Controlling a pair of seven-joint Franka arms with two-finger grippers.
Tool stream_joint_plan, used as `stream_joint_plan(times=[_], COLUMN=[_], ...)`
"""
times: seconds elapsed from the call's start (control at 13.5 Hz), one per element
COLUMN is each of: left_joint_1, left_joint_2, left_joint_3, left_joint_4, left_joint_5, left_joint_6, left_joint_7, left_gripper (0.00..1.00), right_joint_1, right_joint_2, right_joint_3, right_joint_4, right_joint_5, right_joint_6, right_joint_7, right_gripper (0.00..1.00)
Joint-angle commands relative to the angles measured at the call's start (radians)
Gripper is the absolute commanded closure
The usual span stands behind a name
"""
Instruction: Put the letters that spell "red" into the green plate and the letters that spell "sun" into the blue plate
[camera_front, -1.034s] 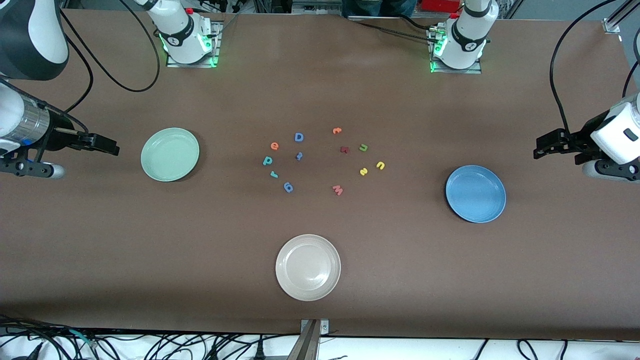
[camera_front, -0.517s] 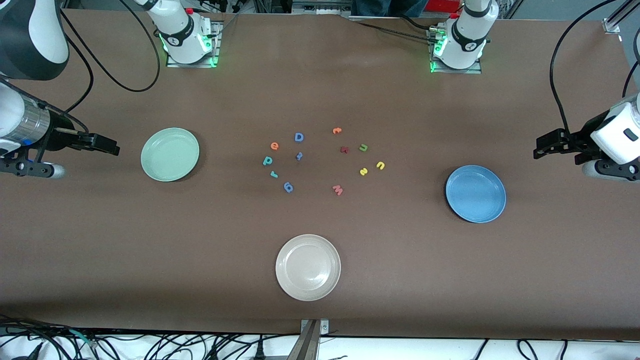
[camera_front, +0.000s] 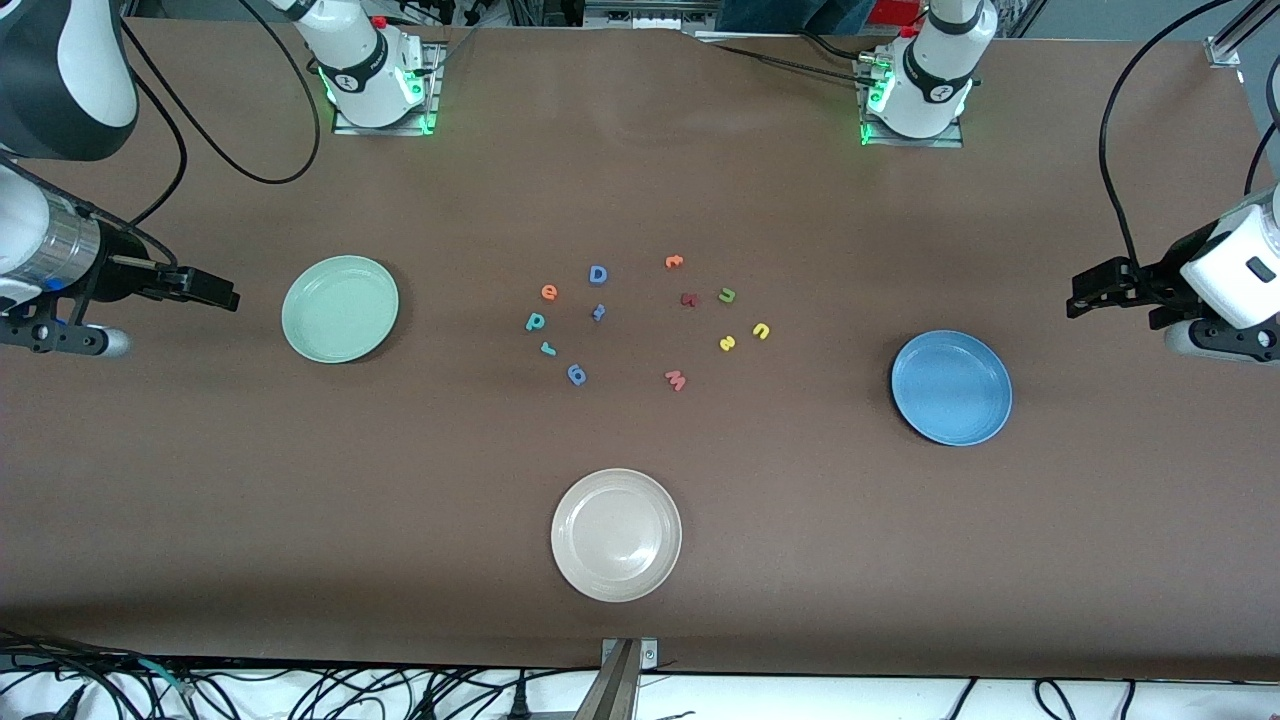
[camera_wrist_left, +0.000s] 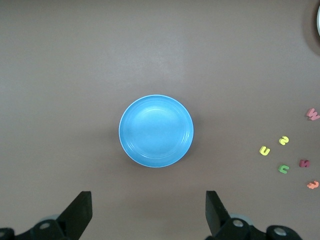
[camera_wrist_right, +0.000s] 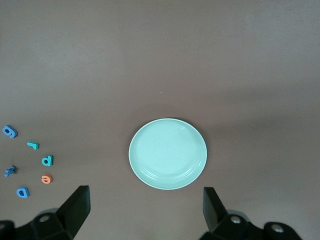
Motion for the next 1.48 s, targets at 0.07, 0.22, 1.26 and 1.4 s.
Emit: stream_joint_plan(times=[0.07, 0.22, 1.26, 1.4], left_joint_1=[-0.004, -0.004, -0.004, -0.002], left_joint_2=[-0.005, -0.005, 0.006, 0.025], left_joint_3=[0.002, 0.002, 0.002, 0.002], left_joint_4=[-0.001, -0.001, -0.001, 0.001], left_joint_5=[-0.02, -0.02, -0.023, -0.02], left_joint_6=[0.003, 0.003, 0.002, 0.003], left_joint_7=[0.001, 0.001, -0.005, -0.006], left_gripper=[0.0, 0.0, 0.0, 0.0], right_joint_1=[-0.001, -0.001, -0.005, -0.005], right_joint_2=[-0.008, -0.008, -0.002, 0.002], right_joint_3=[-0.001, -0.001, -0.001, -0.001], right_joint_4=[0.004, 0.004, 0.023, 0.023], right_joint_5=[-0.006, -0.004, -0.006, -0.004], right_joint_6=[-0.009, -0.009, -0.009, -0.005], right_joint_7=[-0.007, 0.004, 0.011, 0.015], right_gripper=[0.0, 0.0, 0.0, 0.0])
